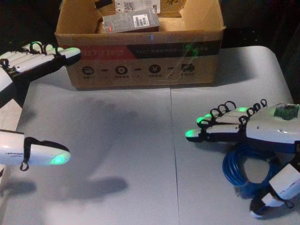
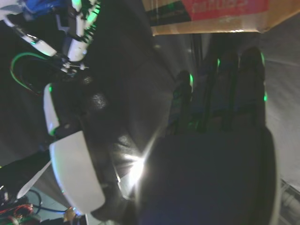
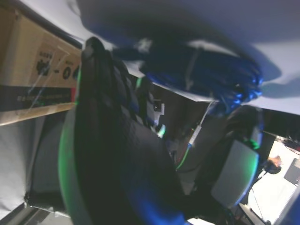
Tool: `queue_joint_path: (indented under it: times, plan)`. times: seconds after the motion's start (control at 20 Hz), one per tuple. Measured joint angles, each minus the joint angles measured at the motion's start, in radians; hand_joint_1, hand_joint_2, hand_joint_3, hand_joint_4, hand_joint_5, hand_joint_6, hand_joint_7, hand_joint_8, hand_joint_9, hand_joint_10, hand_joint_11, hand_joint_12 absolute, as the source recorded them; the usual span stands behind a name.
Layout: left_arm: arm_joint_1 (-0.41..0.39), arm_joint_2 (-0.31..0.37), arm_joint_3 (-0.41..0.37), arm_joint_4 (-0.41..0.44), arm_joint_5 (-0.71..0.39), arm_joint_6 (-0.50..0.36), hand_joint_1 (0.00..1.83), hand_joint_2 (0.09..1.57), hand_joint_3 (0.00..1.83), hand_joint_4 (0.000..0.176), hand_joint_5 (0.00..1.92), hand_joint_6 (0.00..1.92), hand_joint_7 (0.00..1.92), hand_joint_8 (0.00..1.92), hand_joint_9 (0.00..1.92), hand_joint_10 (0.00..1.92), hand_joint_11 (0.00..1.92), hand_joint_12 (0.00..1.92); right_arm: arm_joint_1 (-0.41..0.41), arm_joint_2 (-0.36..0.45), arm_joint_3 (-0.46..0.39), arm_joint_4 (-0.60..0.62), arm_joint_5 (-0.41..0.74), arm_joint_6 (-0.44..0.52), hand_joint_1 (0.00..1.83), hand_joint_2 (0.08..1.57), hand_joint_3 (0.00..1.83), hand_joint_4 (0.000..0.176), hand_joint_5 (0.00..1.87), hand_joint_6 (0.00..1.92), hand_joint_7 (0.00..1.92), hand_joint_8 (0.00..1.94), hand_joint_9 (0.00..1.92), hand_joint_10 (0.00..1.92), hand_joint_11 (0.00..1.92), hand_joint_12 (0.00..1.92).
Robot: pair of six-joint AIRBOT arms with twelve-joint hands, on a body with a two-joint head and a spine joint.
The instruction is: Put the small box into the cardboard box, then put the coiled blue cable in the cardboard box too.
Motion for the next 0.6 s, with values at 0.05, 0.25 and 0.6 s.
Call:
queue_joint_path:
  times: [0.05, 0.25, 0.6]
  plan:
    - [0.0, 0.0, 0.0, 0.0, 0.0, 0.0, 0.72, 0.76, 0.0, 0.176, 0.16, 0.0, 0.14, 0.0, 0.07, 0.0, 0.0, 0.0, 0.0, 0.003, 0.0, -0.003, 0.0, 0.0, 1.14, 0.9, 0.01, 0.176, 0.0, 0.0, 0.0, 0.0, 0.0, 0.0, 0.04, 0.03]
    - [0.0, 0.0, 0.0, 0.001, 0.001, -0.003, 0.73, 0.77, 0.01, 0.175, 0.16, 0.0, 0.14, 0.0, 0.08, 0.0, 0.0, 0.0, 0.002, 0.004, -0.001, -0.021, 0.002, 0.003, 1.19, 0.96, 0.0, 0.176, 0.24, 0.01, 0.0, 0.0, 0.1, 0.01, 0.0, 0.91]
    - [0.0, -0.002, 0.0, 0.0, 0.0, -0.007, 0.73, 0.77, 0.0, 0.176, 0.15, 0.0, 0.14, 0.0, 0.07, 0.0, 0.0, 0.0, 0.007, 0.024, -0.016, -0.066, -0.006, 0.003, 1.15, 0.93, 0.0, 0.176, 0.24, 0.0, 0.1, 0.0, 0.22, 0.01, 0.0, 1.04]
